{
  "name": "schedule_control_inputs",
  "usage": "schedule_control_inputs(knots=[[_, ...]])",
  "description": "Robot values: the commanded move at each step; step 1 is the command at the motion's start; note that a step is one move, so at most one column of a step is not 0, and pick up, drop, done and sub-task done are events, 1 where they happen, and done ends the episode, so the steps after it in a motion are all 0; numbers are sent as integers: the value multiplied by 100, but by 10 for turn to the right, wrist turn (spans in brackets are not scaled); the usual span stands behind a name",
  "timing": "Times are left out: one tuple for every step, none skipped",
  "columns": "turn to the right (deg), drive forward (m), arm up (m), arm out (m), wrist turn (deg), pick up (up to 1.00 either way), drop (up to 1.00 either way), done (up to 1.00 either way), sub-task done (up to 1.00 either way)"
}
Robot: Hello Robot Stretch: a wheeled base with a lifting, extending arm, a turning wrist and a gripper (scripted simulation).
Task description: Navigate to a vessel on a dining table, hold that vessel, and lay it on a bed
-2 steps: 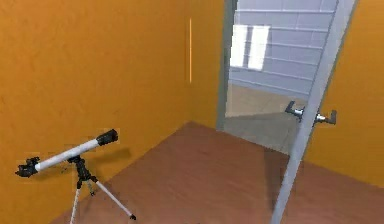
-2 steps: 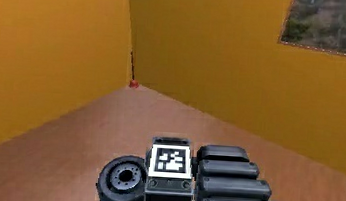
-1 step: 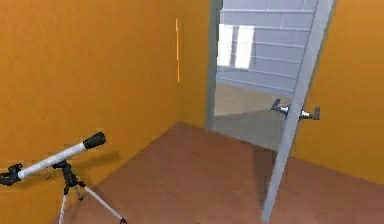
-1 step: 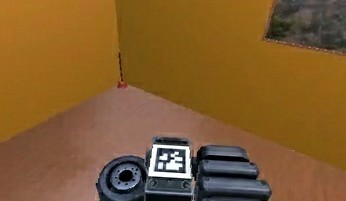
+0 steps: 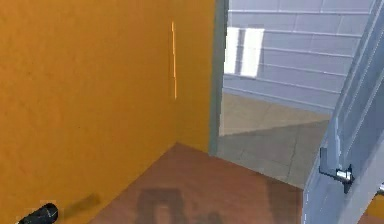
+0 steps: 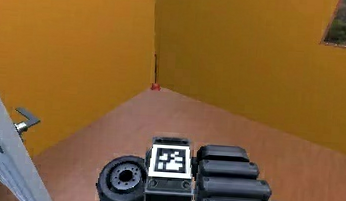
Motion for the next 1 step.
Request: schedule_control_inputs(knots=[[-30, 0, 0, 0, 0, 0, 0, 0, 0]])
